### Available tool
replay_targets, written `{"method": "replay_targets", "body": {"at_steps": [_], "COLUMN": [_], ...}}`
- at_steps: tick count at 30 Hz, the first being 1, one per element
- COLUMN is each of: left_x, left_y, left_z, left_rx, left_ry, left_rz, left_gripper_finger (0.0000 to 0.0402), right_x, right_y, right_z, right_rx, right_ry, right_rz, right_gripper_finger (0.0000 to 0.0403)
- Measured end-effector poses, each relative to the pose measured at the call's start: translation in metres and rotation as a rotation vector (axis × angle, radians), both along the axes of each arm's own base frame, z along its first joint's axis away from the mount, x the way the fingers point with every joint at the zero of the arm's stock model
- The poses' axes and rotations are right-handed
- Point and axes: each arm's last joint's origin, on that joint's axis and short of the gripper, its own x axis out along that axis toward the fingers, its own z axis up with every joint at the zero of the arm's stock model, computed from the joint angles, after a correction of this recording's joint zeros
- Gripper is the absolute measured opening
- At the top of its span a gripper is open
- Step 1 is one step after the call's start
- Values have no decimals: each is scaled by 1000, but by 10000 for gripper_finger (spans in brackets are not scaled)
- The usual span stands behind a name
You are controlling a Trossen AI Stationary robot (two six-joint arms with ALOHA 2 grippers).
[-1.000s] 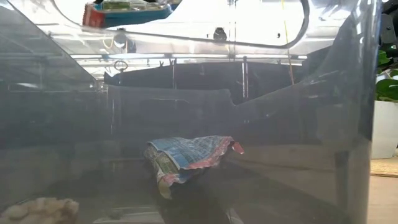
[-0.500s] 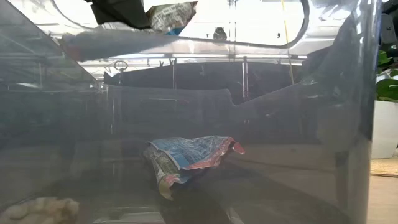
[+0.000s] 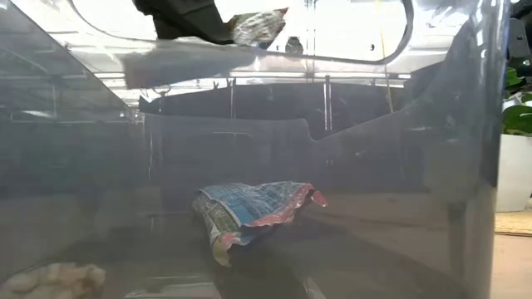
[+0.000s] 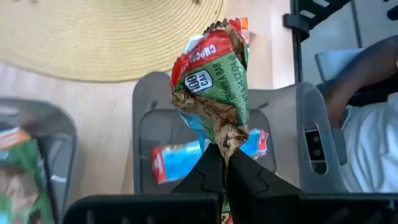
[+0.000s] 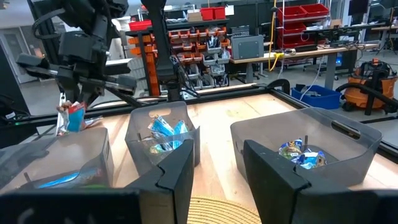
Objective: Pick and place Granola Bars by type
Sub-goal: Put the red granola bar into the bottom black bin
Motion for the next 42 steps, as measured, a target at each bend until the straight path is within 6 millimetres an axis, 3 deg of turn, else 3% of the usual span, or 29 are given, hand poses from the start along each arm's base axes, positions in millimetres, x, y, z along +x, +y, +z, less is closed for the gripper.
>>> {"method": "replay_targets", "body": {"at_steps": [11, 19, 25, 34, 42], "left_x": [18, 20, 20, 18, 4], "left_y": [-2, -4, -4, -5, -3], "left_z": [-38, -50, -50, -47, -2], "left_rx": [-95, -175, -204, -231, -127], "left_ry": [104, 187, 205, 211, 11], "left_rz": [-84, -67, -31, -50, -133], "left_gripper_finger": [5, 8, 42, 49, 50], "right_x": [0, 0, 0, 0, 0], "right_y": [0, 0, 0, 0, 0], "right_z": [1, 2, 2, 2, 2], "right_rx": [0, -1, -1, -1, -1], "right_ry": [-9, -18, -20, -23, -23], "right_rz": [0, 0, 0, 0, 0], "right_gripper_finger": [130, 130, 130, 130, 130]}}
